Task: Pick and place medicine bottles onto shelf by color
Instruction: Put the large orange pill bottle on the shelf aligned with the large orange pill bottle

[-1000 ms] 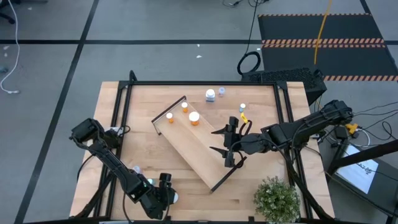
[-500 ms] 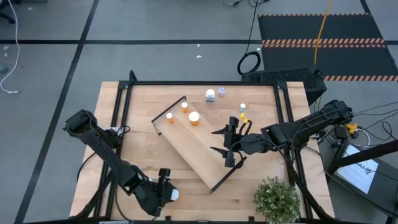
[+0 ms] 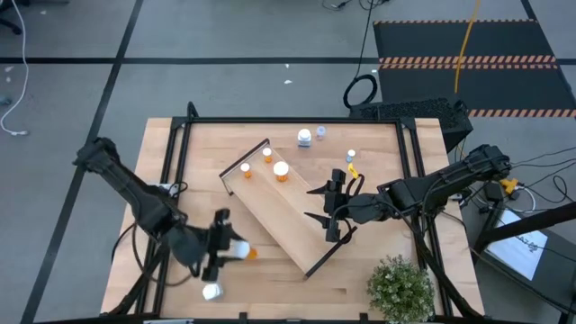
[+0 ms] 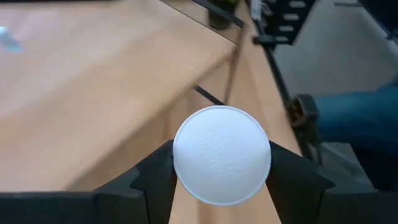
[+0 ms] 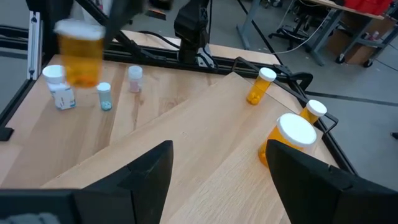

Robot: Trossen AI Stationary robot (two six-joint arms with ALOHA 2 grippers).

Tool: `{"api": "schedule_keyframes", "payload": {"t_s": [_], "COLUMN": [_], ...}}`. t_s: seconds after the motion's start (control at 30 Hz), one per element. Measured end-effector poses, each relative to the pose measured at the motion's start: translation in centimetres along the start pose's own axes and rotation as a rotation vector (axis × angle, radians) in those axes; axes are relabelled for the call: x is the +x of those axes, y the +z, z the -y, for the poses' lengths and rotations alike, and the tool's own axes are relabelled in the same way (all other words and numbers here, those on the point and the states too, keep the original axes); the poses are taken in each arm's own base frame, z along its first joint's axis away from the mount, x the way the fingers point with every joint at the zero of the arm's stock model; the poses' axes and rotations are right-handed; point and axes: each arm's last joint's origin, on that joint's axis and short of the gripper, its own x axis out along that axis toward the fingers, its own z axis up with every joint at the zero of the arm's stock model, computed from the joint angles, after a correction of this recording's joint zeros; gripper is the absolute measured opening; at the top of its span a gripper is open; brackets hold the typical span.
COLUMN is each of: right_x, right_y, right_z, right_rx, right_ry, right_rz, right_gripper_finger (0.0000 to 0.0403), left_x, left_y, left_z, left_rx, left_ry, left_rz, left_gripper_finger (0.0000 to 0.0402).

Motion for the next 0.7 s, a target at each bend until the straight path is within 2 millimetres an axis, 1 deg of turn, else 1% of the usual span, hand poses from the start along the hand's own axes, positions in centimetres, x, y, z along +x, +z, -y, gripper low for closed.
{"api": "schedule_keyframes", "payload": {"t_s": [0.1,0.3,0.37,0.57,0.7], "right_x": [0.0,0.0,0.0,0.0,0.1], "right_y": [0.0,-0.1,-0.1,-0.3,-0.5], "right_z": [0.0,0.0,0.0,0.0,0.0], "right_rx": [0.007,0.009,0.011,0.005,0.000], "right_ry": [0.000,0.000,0.000,-0.002,-0.003], "right_rz": [-0.001,-0.011,-0.013,-0.030,-0.038], "right_gripper_finger": [0.0254,0.0254,0.0254,0.0254,0.0254], "left_x": [-1.1,-2.3,-2.4,-2.0,-1.8], "left_y": [0.7,1.7,1.9,2.2,2.5], "left_z": [-1.8,-4.9,-5.8,-8.2,-9.8], "left_rx": [-0.012,0.023,0.033,0.033,0.033], "left_ry": [0.035,0.118,0.146,0.210,0.252], "left_rz": [0.029,0.064,0.065,0.037,0.028], "left_gripper_finger": [0.0206,0.0231,0.0230,0.0208,0.0214]}}
